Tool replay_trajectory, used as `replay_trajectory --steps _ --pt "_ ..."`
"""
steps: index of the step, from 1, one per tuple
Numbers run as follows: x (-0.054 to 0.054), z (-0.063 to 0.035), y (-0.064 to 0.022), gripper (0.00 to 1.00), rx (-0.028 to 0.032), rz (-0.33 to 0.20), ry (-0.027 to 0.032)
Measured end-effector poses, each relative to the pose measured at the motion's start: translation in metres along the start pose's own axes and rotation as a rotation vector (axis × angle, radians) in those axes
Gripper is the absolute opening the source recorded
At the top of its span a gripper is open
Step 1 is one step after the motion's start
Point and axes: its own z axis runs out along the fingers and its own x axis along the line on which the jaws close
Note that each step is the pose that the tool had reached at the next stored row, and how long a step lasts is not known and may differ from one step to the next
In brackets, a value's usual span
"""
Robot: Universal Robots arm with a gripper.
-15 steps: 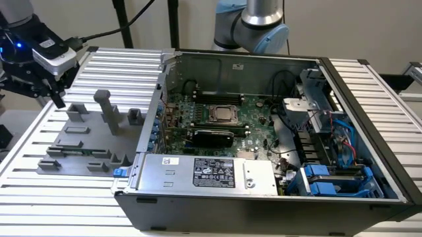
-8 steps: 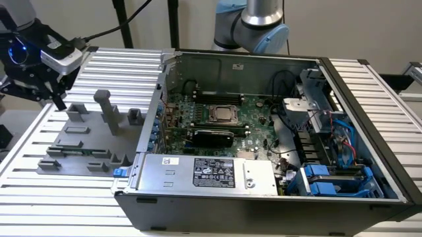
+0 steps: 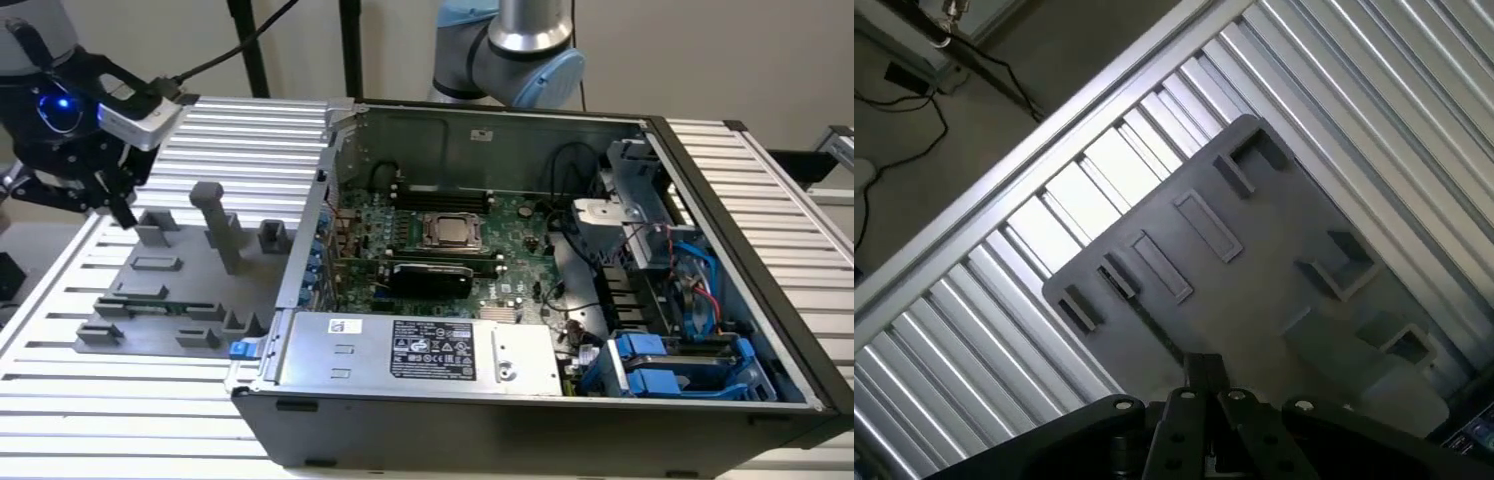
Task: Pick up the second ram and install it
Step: 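Pick up the second ram and move it above second insertion slot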
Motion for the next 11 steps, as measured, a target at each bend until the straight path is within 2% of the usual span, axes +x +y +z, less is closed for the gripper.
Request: replay_trajectory --steps 11 --pt "0.0000 0.0091 -0.0003 0.00 0.0046 -0.197 0.0091"
